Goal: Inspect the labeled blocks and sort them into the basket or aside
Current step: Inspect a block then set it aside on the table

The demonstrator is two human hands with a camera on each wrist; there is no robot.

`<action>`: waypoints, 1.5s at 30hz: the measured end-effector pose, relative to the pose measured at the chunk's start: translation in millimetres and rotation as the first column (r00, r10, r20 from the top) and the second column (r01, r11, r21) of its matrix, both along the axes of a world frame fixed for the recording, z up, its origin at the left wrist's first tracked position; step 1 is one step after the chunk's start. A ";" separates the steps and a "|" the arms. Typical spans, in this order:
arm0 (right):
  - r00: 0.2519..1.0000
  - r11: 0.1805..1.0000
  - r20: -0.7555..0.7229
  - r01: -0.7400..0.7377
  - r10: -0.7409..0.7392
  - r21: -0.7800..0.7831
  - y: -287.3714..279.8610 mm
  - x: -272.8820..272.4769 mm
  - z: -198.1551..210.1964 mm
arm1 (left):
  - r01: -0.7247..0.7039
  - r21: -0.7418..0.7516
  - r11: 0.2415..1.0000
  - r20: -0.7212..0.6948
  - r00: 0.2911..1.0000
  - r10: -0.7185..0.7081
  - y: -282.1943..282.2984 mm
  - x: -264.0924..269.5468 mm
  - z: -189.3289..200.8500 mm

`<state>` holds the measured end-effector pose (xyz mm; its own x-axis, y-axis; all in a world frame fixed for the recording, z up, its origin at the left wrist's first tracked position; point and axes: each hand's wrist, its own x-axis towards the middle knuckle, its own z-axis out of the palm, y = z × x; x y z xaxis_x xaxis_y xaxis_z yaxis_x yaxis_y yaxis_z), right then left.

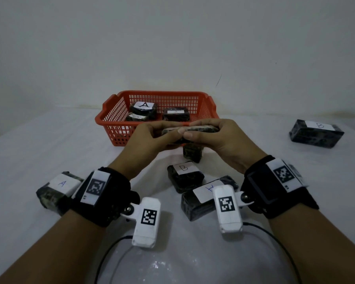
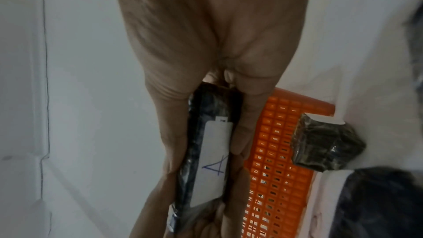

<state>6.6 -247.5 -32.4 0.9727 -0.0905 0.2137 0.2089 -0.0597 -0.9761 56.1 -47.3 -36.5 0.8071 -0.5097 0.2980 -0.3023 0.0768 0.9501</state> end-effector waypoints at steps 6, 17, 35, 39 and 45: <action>0.998 0.996 -0.017 -0.060 0.061 0.060 -4.4 1.8 1.0 | -0.003 -0.002 1.000 0.001 1.000 0.003 5.1 2.2 2.1; 0.995 0.992 -0.046 -0.085 0.090 0.094 -18.1 1.3 4.3 | -0.007 0.010 1.000 0.014 1.000 0.007 9.4 2.1 7.8; 0.999 0.999 -0.047 0.027 -0.026 0.036 -4.3 -2.8 2.7 | -0.024 0.018 1.000 -0.011 1.000 0.025 3.9 2.4 3.0; 0.999 1.000 -0.036 0.011 -0.010 0.021 -3.4 -1.2 1.1 | -0.067 0.008 0.998 0.016 0.998 0.067 2.8 2.9 1.0; 0.998 0.992 0.018 0.069 -0.068 -0.104 -3.1 -2.0 0.5 | -0.022 -0.013 1.000 -0.017 1.000 0.021 3.5 3.9 1.5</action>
